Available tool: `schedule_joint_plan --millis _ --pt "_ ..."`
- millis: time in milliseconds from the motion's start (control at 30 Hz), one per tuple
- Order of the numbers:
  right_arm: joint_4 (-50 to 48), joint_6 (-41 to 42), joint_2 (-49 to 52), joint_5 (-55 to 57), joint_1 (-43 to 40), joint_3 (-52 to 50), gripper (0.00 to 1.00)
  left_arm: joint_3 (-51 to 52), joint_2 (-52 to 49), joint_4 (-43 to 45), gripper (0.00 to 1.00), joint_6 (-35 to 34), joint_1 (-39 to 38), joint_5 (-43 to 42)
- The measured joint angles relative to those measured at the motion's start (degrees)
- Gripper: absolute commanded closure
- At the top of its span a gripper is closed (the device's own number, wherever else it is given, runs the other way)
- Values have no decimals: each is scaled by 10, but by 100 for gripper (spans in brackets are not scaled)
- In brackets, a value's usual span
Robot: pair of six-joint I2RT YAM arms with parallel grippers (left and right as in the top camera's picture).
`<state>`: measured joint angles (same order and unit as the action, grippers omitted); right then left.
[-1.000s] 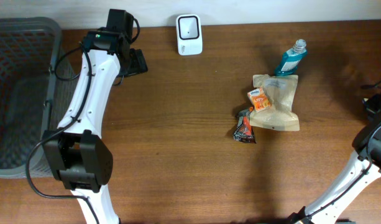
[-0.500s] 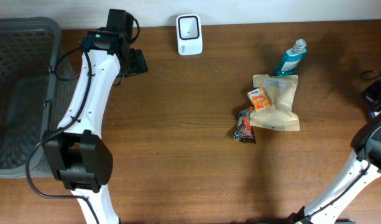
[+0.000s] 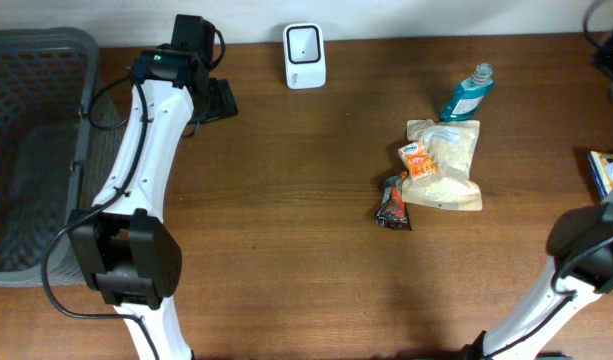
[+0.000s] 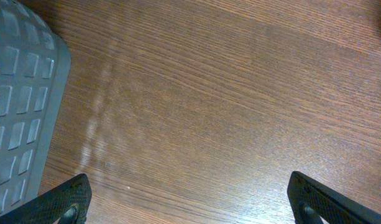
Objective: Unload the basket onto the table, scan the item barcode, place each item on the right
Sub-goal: 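Move the right gripper over the blue Listerine bottle and grasp its neck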
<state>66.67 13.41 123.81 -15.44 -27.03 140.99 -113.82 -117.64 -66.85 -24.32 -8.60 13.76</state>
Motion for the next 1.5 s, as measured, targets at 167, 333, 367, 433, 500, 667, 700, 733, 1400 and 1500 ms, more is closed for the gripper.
schedule_joint_plan --millis 167,333,367,433,500,667,700,733,1400,1500 --pt "21 -92 -8 -40 92 -1 29 0 0 0 1 0 0 0" --pt "32 -148 10 17 160 -7 36 0 0 0 1 0 0 0" --pt "34 -157 12 24 165 -7 38 0 0 0 1 0 0 0" --pt "37 -186 20 35 175 -7 43 0 0 0 1 0 0 0" --pt "38 -210 31 43 181 -7 46 0 0 0 1 0 0 0" --pt "35 -237 65 82 184 -7 37 0 0 0 1 0 0 0" --pt "33 -241 72 91 184 -7 36 0 0 0 1 0 0 0" --pt "31 -242 78 97 184 -7 36 0 0 0 1 0 0 0" --pt "31 -246 117 116 184 -8 60 0 0 0 1 0 0 0" --pt "31 -245 117 116 184 -8 65 0 0 0 1 0 0 0"
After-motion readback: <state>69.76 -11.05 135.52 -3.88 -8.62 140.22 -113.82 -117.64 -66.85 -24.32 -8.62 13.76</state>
